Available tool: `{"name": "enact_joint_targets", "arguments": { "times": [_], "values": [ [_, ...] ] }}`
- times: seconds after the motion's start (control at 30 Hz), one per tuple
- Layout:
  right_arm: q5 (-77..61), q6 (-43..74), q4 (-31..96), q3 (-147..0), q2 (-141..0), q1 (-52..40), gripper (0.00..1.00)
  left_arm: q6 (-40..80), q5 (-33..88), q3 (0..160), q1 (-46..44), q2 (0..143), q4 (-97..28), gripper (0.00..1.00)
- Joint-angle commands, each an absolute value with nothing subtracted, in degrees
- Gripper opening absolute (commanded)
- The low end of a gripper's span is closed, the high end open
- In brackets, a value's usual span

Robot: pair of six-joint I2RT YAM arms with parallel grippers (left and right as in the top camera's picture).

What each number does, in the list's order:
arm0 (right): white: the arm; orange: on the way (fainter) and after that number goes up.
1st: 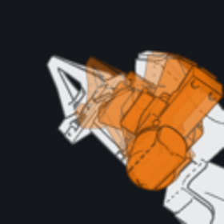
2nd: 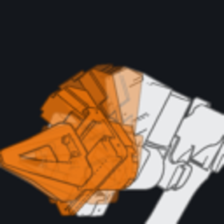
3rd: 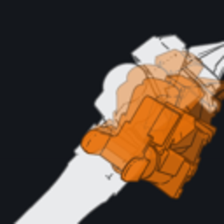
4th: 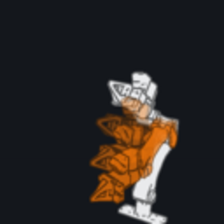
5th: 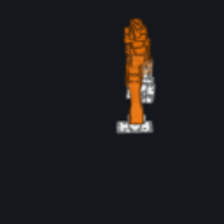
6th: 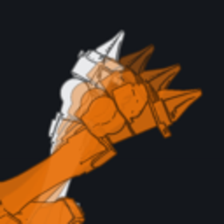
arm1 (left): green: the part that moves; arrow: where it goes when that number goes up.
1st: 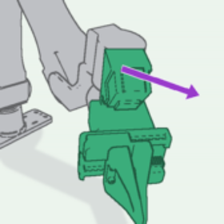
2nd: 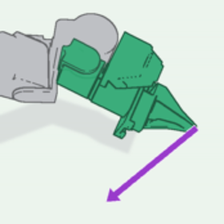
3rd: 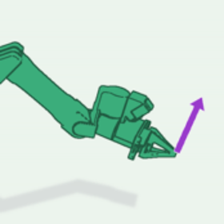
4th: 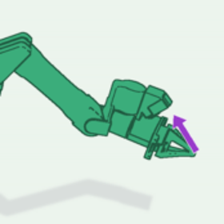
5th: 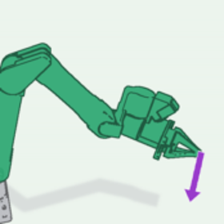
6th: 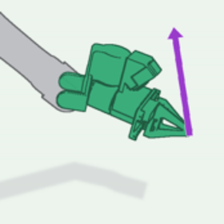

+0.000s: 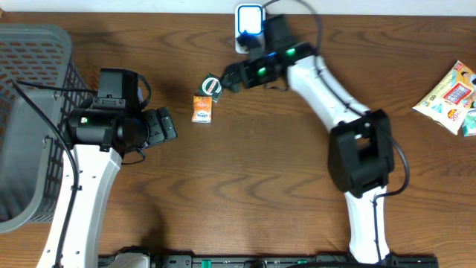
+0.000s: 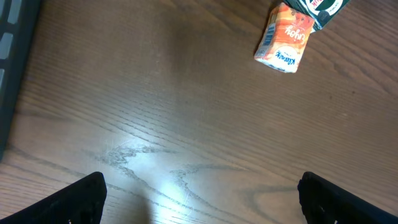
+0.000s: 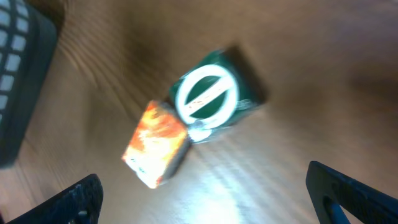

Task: Scan the item barcode
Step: 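Reach the right gripper to the orange tissue pack and grasp it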

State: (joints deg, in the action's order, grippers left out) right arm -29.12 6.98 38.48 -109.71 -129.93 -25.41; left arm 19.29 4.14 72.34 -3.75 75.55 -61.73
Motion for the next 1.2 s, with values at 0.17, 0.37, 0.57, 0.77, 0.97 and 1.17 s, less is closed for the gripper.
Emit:
{"name": "enact_joint_targets", "arguments": {
  "times": [0.17, 0.37, 0.57, 0.77, 0.97, 1.17],
  "values": [
    [-20.86, 17.96, 40.07, -109.8, -130.45, -31.59, 0.99, 19.18, 4.01, 72.38, -3.44, 75.55, -62.04, 0.98],
    [-21.26, 28.86, 39.9, -109.8, -130.45, -31.83, 0.96, 19.18, 3.99, 72.38, -3.44, 75.55, -62.04, 0.98],
    [-20.29, 29.08, 40.27, -109.71, -130.45, -31.92, 0.65, 19.18, 3.99, 72.38, -3.44, 75.55, -62.04, 0.98],
    [-16.45, 29.15, 37.15, -104.03, -130.45, -33.89, 0.59, 19.18, 3.99, 72.38, -3.44, 75.55, -62.04, 0.98],
    [-21.65, 29.12, 32.84, -101.62, -130.45, -34.13, 0.64, 19.18, 3.99, 72.38, -3.44, 75.55, -62.04, 0.98],
    [-20.67, 29.12, 31.24, -100.66, -130.56, -35.09, 0.64, 19.18, 3.99, 72.38, -3.44, 75.55, -62.04, 0.98]
  ]
}}
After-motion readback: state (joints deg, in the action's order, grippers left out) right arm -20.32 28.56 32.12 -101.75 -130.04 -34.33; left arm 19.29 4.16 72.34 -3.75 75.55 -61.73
